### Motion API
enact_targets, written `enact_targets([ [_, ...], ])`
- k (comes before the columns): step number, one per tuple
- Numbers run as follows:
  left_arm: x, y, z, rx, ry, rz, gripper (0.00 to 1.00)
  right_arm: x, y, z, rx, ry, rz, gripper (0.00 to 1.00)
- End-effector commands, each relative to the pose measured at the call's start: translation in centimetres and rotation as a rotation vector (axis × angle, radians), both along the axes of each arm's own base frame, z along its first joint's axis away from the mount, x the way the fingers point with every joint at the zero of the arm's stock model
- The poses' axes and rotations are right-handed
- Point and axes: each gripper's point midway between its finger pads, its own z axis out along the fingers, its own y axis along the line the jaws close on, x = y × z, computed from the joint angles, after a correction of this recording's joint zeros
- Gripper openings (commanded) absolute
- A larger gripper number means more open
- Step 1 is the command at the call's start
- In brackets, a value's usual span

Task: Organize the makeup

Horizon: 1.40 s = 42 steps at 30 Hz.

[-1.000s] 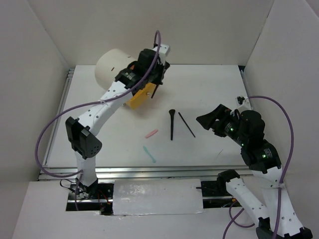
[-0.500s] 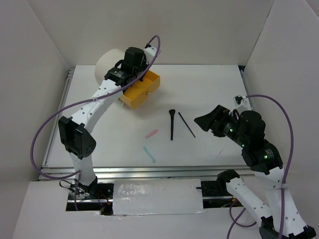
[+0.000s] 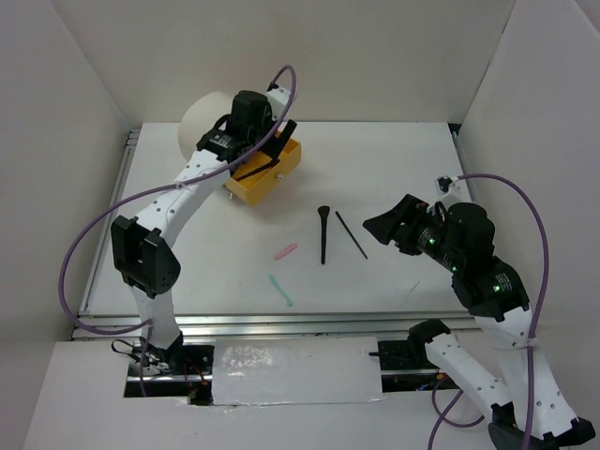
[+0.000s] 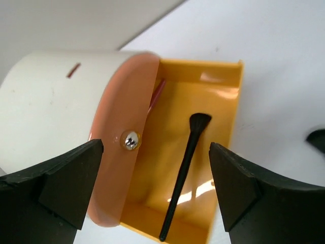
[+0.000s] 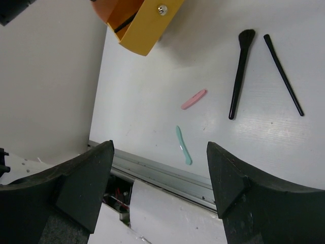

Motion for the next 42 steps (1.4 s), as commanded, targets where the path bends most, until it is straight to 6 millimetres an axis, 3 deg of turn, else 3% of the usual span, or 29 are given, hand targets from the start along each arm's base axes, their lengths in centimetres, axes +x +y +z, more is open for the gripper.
enact_targets([
  [1, -2.0, -3.8, 10.3, -0.198, -0.200, -0.080, 0.99, 0.1, -0.2, 2.4, 0.001, -0.078, -0.005, 0.81],
  [3, -4.5, -6.8, 12.2, -0.245, -0.214, -0.132, 0.99, 0.4, -0.5, 2.6, -0.007, -0.082, -0.025, 0.81],
  [6, -6.9, -9.5, 11.1, -0.331, -0.140, -0.079, 0.99, 0.5, -0.6, 3.0, -0.001, -0.094, -0.036, 0.81],
  [10, -10.2, -11.7, 3.9, -0.379, 0.079, -0.030, 0.96, 0.3, -0.7, 3.4, 0.012, -0.103, -0.044, 0.81],
  [15, -14.0, -15.0, -1.9, -0.389, 0.256, -0.050, 0.95, 0.2, -0.9, 3.2, 0.005, -0.102, -0.048, 0.81],
  [19, -14.8, -16.8, -7.7, -0.429, 0.411, 0.027, 0.92, 0.0, -0.7, 3.1, 0.022, -0.103, -0.040, 0.81],
  [23, -14.6, -19.1, -11.7, -0.466, 0.492, 0.062, 0.88, -0.1, -0.8, 3.2, 0.018, -0.106, -0.039, 0.81],
  [24, -14.4, -19.4, -14.0, -0.444, 0.525, 0.093, 0.88, -0.3, -0.8, 3.3, 0.018, -0.108, -0.037, 0.81],
  [25, -14.3, -19.4, -15.0, -0.435, 0.544, 0.122, 0.86, -0.4, -0.8, 3.4, 0.017, -0.110, -0.036, 0.81],
  [26, -13.9, -19.6, -15.1, -0.438, 0.541, 0.140, 0.85, -0.5, -0.8, 3.4, 0.019, -0.112, -0.035, 0.81],
  [28, -13.5, -19.6, -17.7, -0.404, 0.560, 0.187, 0.81, -0.7, -0.8, 3.5, 0.019, -0.114, -0.030, 0.81],
  [35, -13.2, -18.7, -23.5, -0.290, 0.599, 0.281, 0.70, -1.0, -1.1, 3.9, 0.016, -0.132, -0.035, 0.81],
  [37, -13.5, -18.5, -24.9, -0.269, 0.617, 0.287, 0.62, -1.1, -1.1, 4.1, 0.015, -0.139, -0.034, 0.81],
  [39, -14.1, -17.9, -26.0, -0.247, 0.636, 0.298, 0.47, -1.0, -1.1, 3.9, 0.008, -0.135, -0.033, 0.81],
  [42, -14.6, -17.3, -26.8, -0.226, 0.647, 0.302, 0.33, -0.9, -1.0, 3.8, 0.006, -0.135, -0.031, 0.81],
])
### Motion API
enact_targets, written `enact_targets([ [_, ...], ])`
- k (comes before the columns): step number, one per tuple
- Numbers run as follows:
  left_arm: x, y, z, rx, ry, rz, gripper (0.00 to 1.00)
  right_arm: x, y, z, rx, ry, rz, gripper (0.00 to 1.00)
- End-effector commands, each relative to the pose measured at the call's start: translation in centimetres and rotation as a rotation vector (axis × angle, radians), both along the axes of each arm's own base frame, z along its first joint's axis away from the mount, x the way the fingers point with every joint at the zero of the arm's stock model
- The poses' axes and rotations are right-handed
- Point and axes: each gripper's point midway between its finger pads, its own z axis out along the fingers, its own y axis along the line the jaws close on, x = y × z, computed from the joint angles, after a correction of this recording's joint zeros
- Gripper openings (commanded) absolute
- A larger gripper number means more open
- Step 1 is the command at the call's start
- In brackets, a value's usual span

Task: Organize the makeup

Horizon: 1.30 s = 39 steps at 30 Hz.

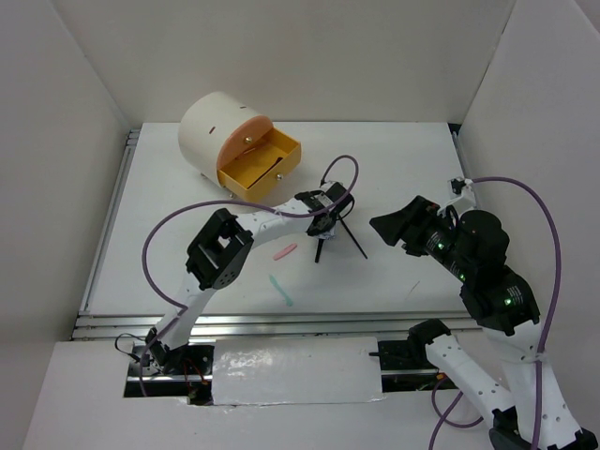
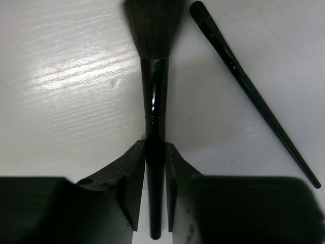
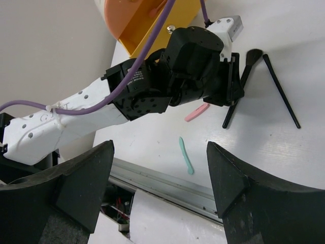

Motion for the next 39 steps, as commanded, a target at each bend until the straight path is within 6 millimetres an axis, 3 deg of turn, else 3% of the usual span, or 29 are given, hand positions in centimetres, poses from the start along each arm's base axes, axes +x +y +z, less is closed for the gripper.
enact_targets([
  [1, -1.1, 0.8, -1.8, 0.032, 0.040, 0.010, 0.31, -0.1, 0.0, 1.6, -0.005, -0.048, 0.005, 0.81],
  [4, -1.2, 0.6, -1.6, 0.033, 0.044, -0.024, 0.08, 0.0, 0.2, 1.6, -0.006, -0.047, 0.012, 0.81],
  [7, -0.3, -0.6, 1.8, -0.024, -0.023, -0.084, 0.00, 0.1, 0.2, 1.8, -0.011, -0.051, 0.012, 0.81],
  [10, 1.2, -2.2, 8.4, -0.108, -0.168, -0.180, 0.00, 0.2, 0.2, 1.9, -0.015, -0.057, 0.012, 0.81],
  [13, 2.2, -2.4, 17.1, -0.148, -0.347, -0.275, 0.00, 0.2, 0.1, 2.0, -0.017, -0.060, 0.009, 0.81],
  [16, 3.6, -0.2, 23.8, -0.066, -0.550, -0.337, 0.00, 0.2, 0.0, 2.1, -0.021, -0.068, 0.005, 0.81],
  [19, 6.1, 3.7, 27.9, 0.031, -0.677, -0.311, 0.00, 0.2, 0.1, 2.1, -0.019, -0.066, 0.010, 0.81],
  [20, 7.7, 5.9, 28.6, 0.077, -0.701, -0.293, 0.00, 0.1, 0.3, 2.1, -0.017, -0.068, 0.018, 0.81],
  [22, 10.2, 9.7, 29.9, 0.148, -0.739, -0.248, 0.00, 0.1, 0.5, 2.2, -0.015, -0.068, 0.030, 0.81],
  [25, 12.7, 13.6, 30.2, 0.201, -0.755, -0.227, 0.00, 0.0, 0.7, 2.4, -0.016, -0.071, 0.040, 0.81],
  [28, 14.2, 16.1, 29.6, 0.237, -0.744, -0.219, 0.00, -0.1, 0.8, 2.5, -0.023, -0.070, 0.046, 0.81],
  [35, 15.2, 18.8, 27.2, 0.297, -0.683, -0.223, 0.00, 0.0, 1.1, 2.9, -0.026, -0.076, 0.058, 0.81],
  [38, 14.7, 18.6, 26.4, 0.272, -0.659, -0.241, 0.00, 0.1, 1.2, 2.8, -0.022, -0.072, 0.059, 0.81],
  [39, 14.6, 18.6, 26.4, 0.264, -0.661, -0.238, 0.05, 0.2, 1.3, 2.6, -0.022, -0.069, 0.062, 0.81],
])
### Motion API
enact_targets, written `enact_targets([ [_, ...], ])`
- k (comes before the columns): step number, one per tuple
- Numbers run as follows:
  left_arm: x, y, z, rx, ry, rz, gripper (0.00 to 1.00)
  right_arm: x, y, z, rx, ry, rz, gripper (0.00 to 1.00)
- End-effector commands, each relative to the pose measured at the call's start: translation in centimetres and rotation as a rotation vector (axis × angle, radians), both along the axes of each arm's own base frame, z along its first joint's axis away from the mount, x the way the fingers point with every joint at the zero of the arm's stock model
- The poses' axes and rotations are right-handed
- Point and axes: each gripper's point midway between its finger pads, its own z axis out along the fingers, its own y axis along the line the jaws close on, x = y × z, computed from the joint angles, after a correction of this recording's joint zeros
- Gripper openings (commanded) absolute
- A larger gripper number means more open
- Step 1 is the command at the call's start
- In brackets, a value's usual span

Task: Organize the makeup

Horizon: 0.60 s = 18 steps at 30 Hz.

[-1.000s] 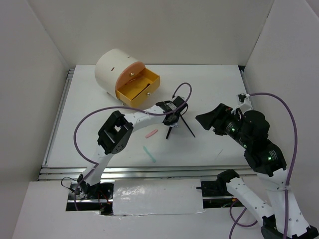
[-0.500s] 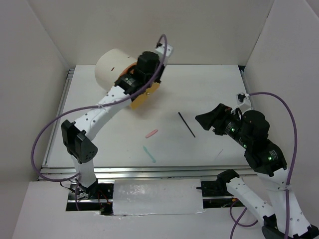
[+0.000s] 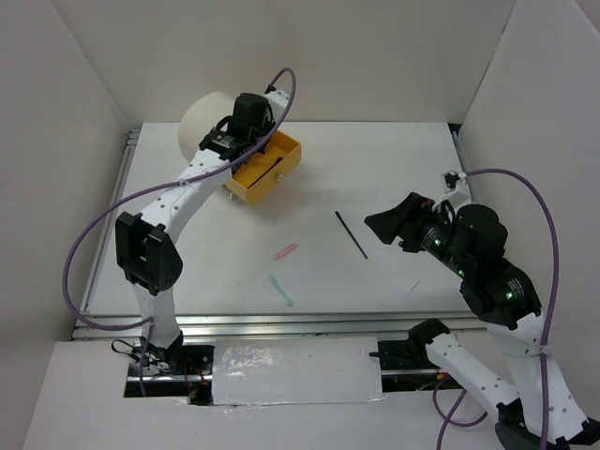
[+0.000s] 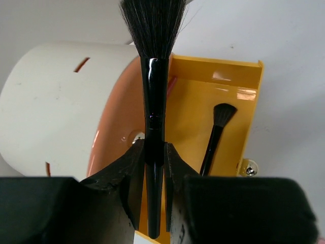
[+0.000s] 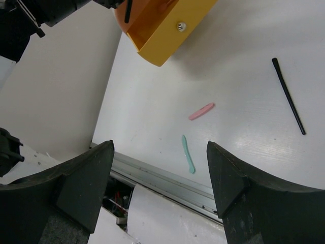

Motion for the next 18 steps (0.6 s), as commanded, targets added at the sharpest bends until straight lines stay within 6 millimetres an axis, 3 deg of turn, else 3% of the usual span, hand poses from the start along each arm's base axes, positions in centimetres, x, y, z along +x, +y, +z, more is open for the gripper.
enact_targets([
  [1, -0.5, -0.5, 0.3, -0.013, -0.013, -0.044, 0.09, 0.2, 0.3, 1.6, 0.008, -0.048, 0.013, 0.81],
  [8, -0.4, -0.4, -0.5, -0.039, 0.029, -0.006, 0.44, 0.4, 0.5, 1.8, 0.012, -0.046, 0.017, 0.81],
  [11, -0.3, 0.1, 0.7, -0.054, 0.006, 0.040, 0.67, 0.3, 0.5, 1.8, 0.013, -0.048, 0.017, 0.81],
  [12, -0.3, 0.1, 1.4, -0.068, -0.006, 0.046, 0.98, 0.4, 0.4, 1.6, 0.008, -0.045, 0.013, 0.81],
  [15, -0.8, -0.6, 5.6, -0.158, -0.066, 0.033, 0.99, 0.4, 0.2, 1.4, 0.002, -0.044, 0.005, 0.81],
  [16, -1.1, -1.0, 8.3, -0.206, -0.106, 0.019, 0.99, 0.5, 0.1, 1.4, -0.002, -0.047, 0.000, 0.81],
  [18, -2.5, -3.4, 12.1, -0.366, -0.140, -0.006, 0.99, 0.9, 0.1, 1.1, -0.015, -0.054, -0.006, 0.82],
])
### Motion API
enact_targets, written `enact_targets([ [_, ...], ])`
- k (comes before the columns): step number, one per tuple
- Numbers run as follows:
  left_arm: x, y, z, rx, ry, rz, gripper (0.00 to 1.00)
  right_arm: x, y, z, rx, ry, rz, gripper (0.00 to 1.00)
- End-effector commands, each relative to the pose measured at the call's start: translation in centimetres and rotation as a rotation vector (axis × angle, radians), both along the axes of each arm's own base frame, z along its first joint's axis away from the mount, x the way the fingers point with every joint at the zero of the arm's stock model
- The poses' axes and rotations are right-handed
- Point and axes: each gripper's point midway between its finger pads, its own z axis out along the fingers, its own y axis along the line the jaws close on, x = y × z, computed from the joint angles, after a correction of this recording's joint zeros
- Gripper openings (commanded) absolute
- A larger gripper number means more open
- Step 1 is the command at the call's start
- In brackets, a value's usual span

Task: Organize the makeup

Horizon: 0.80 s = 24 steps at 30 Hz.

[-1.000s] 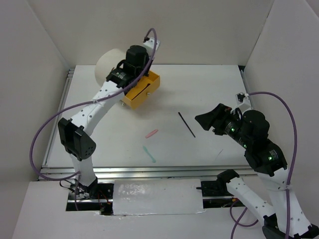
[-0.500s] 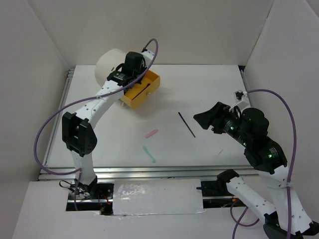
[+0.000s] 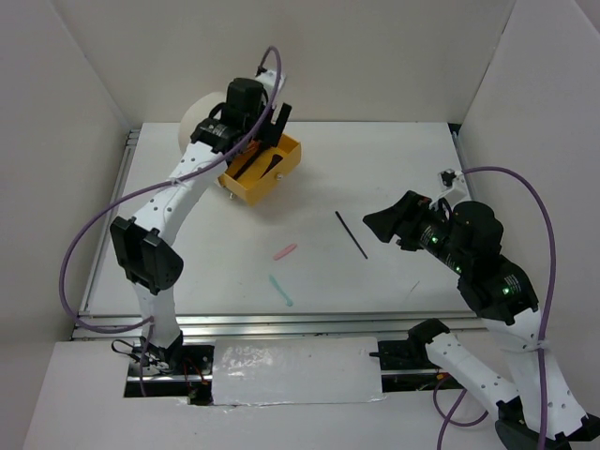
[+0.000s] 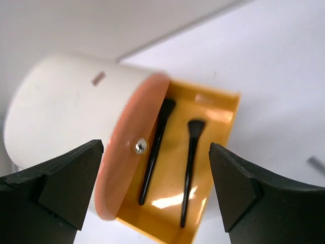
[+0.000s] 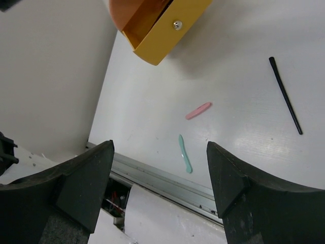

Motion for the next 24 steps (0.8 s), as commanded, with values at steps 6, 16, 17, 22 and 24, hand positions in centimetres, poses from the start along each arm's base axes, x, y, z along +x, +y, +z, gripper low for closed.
enact_targets([
  [6, -6.7, -10.0, 6.2, -0.534, 0.010, 0.018, 0.99, 4.5, -2.1, -1.9, -0.159, -0.091, -0.127, 0.85],
  [16, -16.5, -10.4, 2.1, -0.587, 0.197, 0.203, 0.99, 11.6, -0.5, -13.4, -0.432, 0.192, 0.016, 0.87],
  [17, -17.2, -9.6, 1.4, -0.558, 0.210, 0.210, 0.99, 11.6, -0.3, -14.4, -0.446, 0.262, 0.038, 0.87],
  [22, -20.9, -5.1, 3.4, -0.606, 0.185, 0.222, 0.99, 15.2, 0.5, -20.8, -0.577, 0.554, 0.093, 0.75],
  [24, -22.2, -4.2, 3.8, -0.617, 0.182, 0.171, 0.99, 16.3, 0.5, -22.3, -0.605, 0.575, 0.073, 0.75],
])
